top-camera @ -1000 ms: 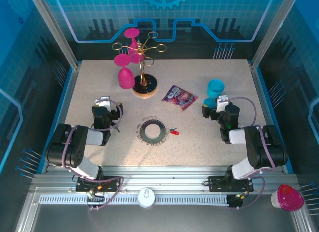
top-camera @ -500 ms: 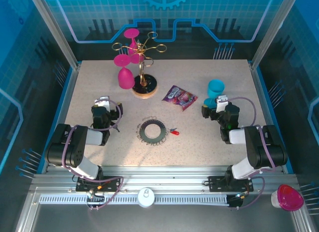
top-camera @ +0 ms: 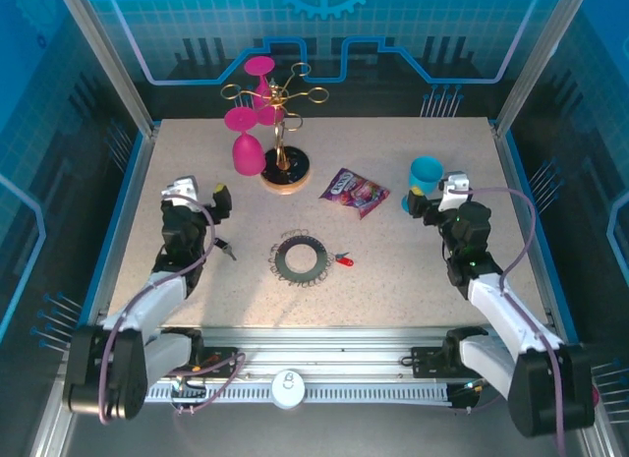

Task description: Put the keys on the keyring

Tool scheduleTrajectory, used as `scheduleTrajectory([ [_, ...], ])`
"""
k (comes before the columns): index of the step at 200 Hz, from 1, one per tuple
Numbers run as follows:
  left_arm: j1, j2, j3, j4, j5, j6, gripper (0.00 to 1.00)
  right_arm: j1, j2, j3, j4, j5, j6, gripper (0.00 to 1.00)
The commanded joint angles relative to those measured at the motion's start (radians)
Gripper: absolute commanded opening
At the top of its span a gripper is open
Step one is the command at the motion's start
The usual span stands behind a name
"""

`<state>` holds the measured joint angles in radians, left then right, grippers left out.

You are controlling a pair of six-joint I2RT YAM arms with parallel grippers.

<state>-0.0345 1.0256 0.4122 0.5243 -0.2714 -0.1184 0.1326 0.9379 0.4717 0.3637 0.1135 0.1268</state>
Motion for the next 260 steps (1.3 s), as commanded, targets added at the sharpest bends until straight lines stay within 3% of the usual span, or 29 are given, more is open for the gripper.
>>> scheduleTrajectory([
  [1, 0.008, -0.102, 0.059, -0.328, 0.017, -0.151, 0.99, 0.066, -0.055, 0.036, -0.357, 0.053, 0.157, 0.83],
  [26, 0.007, -0.188, 0.086, -0.542, 0.088, -0.3, 0.99, 0.136, -0.061, 0.097, -0.599, 0.022, 0.318, 0.77],
  [61, -0.014, -0.21, 0.084, -0.682, 0.288, -0.458, 0.98, 0.288, -0.006, 0.138, -0.77, -0.006, 0.454, 0.75],
  [81, -0.08, -0.201, 0.092, -0.755, 0.274, -0.504, 0.99, 0.358, 0.014, 0.145, -0.799, 0.011, 0.491, 0.75],
  [120, -0.192, -0.148, 0.12, -0.922, 0.101, -0.673, 0.99, 0.394, 0.046, 0.133, -0.764, 0.006, 0.552, 0.76],
  [145, -0.211, -0.082, 0.121, -0.941, 0.113, -0.769, 0.97, 0.401, 0.079, 0.155, -0.757, 0.003, 0.56, 0.75],
  [171, -0.304, 0.0, 0.148, -0.935, 0.107, -0.808, 0.96, 0.423, 0.131, 0.19, -0.756, -0.016, 0.577, 0.74],
  [214, -0.468, 0.111, 0.194, -0.933, 0.101, -0.889, 0.92, 0.514, 0.238, 0.216, -0.659, -0.059, 0.641, 0.58],
  [260, -0.489, 0.137, 0.173, -0.871, 0.11, -0.899, 0.86, 0.533, 0.482, 0.384, -0.573, -0.115, 0.503, 0.48],
])
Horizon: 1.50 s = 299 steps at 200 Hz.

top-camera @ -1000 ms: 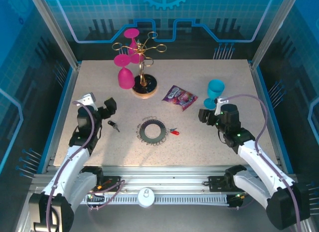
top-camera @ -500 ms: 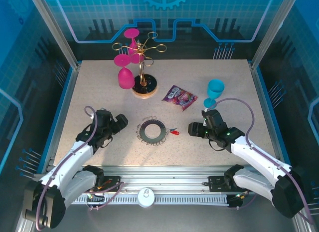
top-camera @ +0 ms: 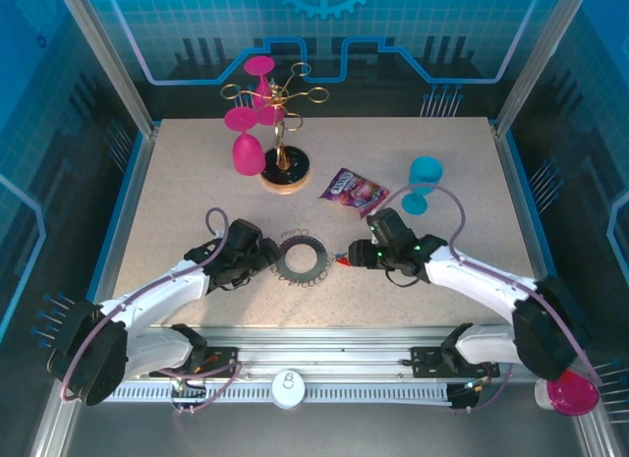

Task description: Put the keys on the keyring

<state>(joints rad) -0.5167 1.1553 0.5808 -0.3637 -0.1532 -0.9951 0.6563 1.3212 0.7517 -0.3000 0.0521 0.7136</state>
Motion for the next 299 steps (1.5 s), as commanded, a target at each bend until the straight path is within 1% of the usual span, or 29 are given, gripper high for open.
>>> scheduleTrajectory([
  [1, -0.007, 0.008, 0.004, 0.017, -0.009, -0.022, 0.86, 0.009, 0.105, 0.108, 0.094, -0.057, -0.085, 0.48],
  [17, -0.007, 0.005, -0.005, 0.03, -0.003, -0.02, 0.85, 0.009, 0.208, 0.2, 0.117, -0.101, -0.12, 0.44],
  [23, -0.007, 0.004, -0.011, 0.037, 0.003, -0.024, 0.84, 0.009, 0.249, 0.233, 0.112, -0.111, -0.129, 0.41],
  [29, -0.008, 0.001, -0.017, 0.044, 0.013, -0.03, 0.83, 0.009, 0.284, 0.262, 0.099, -0.117, -0.133, 0.38],
  [37, -0.011, -0.001, -0.024, 0.053, 0.03, -0.041, 0.82, 0.009, 0.32, 0.297, 0.072, -0.118, -0.13, 0.36],
  [41, -0.011, -0.002, -0.03, 0.059, 0.037, -0.043, 0.81, 0.01, 0.333, 0.308, 0.059, -0.115, -0.124, 0.34],
  [48, -0.019, -0.006, -0.038, 0.068, 0.045, -0.05, 0.81, 0.012, 0.348, 0.319, 0.04, -0.108, -0.109, 0.32],
  [69, -0.055, -0.018, -0.066, 0.088, 0.035, -0.071, 0.8, 0.038, 0.346, 0.304, 0.011, -0.058, -0.053, 0.31],
  [96, -0.08, -0.014, -0.103, 0.127, 0.031, -0.093, 0.79, 0.086, 0.332, 0.252, 0.007, -0.031, -0.008, 0.29],
  [113, -0.084, -0.006, -0.109, 0.135, 0.035, -0.091, 0.79, 0.101, 0.329, 0.216, 0.019, -0.032, 0.014, 0.25],
  [117, -0.083, -0.006, -0.108, 0.135, 0.035, -0.089, 0.79, 0.104, 0.328, 0.21, 0.022, -0.032, 0.017, 0.21],
  [122, -0.084, -0.005, -0.107, 0.135, 0.035, -0.087, 0.79, 0.106, 0.326, 0.203, 0.025, -0.028, 0.02, 0.19],
  [154, -0.084, -0.008, -0.105, 0.134, 0.028, -0.068, 0.79, 0.113, 0.321, 0.198, -0.013, 0.01, 0.006, 0.13],
  [174, -0.085, -0.009, -0.109, 0.137, 0.024, -0.066, 0.79, 0.112, 0.334, 0.206, -0.033, 0.03, -0.014, 0.13],
  [197, -0.085, -0.007, -0.114, 0.144, 0.027, -0.072, 0.79, 0.112, 0.362, 0.232, -0.054, 0.035, -0.023, 0.16],
  [261, -0.085, -0.018, -0.116, 0.141, 0.023, -0.074, 0.81, 0.112, 0.418, 0.285, -0.052, -0.012, -0.049, 0.21],
  [299, -0.085, -0.021, -0.119, 0.143, 0.026, -0.079, 0.81, 0.111, 0.44, 0.3, -0.057, -0.021, -0.057, 0.2],
])
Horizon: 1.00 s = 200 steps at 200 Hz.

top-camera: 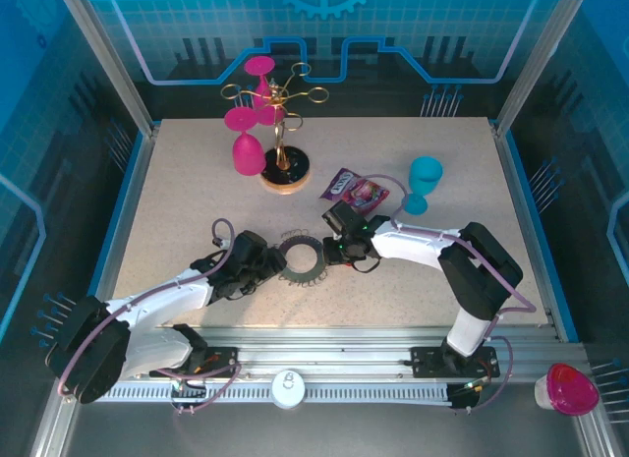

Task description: Put the keys on the keyring

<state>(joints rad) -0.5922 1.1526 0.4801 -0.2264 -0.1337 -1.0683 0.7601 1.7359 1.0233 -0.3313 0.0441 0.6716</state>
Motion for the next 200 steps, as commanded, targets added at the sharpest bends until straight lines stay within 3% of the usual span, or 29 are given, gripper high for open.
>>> scheduleTrajectory([
  [1, -0.009, -0.019, -0.019, 0.005, 0.006, -0.005, 0.81, 0.009, 0.026, 0.028, -0.026, -0.014, -0.015, 0.2],
  [134, -0.009, -0.04, -0.018, -0.006, -0.002, -0.006, 0.81, 0.01, 0.078, 0.066, -0.055, -0.046, -0.029, 0.13],
  [178, -0.01, -0.05, -0.021, -0.013, -0.009, -0.006, 0.81, 0.01, 0.077, 0.07, -0.064, -0.044, -0.036, 0.08],
  [200, -0.01, -0.06, -0.018, -0.023, -0.016, 0.001, 0.81, 0.01, 0.07, 0.075, -0.074, -0.045, -0.048, 0.0],
])
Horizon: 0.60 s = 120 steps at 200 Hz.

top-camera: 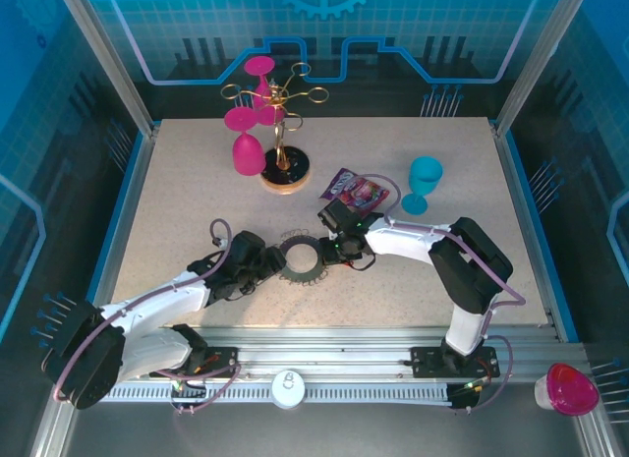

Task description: Put the keys on the keyring

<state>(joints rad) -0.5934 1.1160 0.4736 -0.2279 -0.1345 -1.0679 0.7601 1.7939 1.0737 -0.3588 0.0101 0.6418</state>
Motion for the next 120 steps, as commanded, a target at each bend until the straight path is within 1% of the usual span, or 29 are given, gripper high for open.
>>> scheduleTrajectory([
  [1, -0.008, -0.024, -0.012, -0.023, -0.016, 0.001, 0.81, 0.01, 0.011, 0.025, -0.047, -0.012, -0.02, 0.0],
  [22, -0.009, -0.056, 0.002, -0.053, -0.041, 0.031, 0.81, 0.011, -0.028, 0.025, -0.058, -0.003, -0.056, 0.0],
  [59, -0.008, -0.157, 0.014, -0.058, -0.093, 0.138, 0.81, 0.016, -0.141, 0.005, -0.077, 0.023, -0.172, 0.0],
  [95, -0.008, -0.235, 0.004, -0.007, -0.123, 0.236, 0.81, 0.019, -0.235, -0.026, -0.091, -0.009, -0.254, 0.0],
  [120, -0.009, -0.263, -0.003, 0.026, -0.125, 0.279, 0.81, 0.021, -0.252, -0.042, -0.092, -0.051, -0.286, 0.0],
])
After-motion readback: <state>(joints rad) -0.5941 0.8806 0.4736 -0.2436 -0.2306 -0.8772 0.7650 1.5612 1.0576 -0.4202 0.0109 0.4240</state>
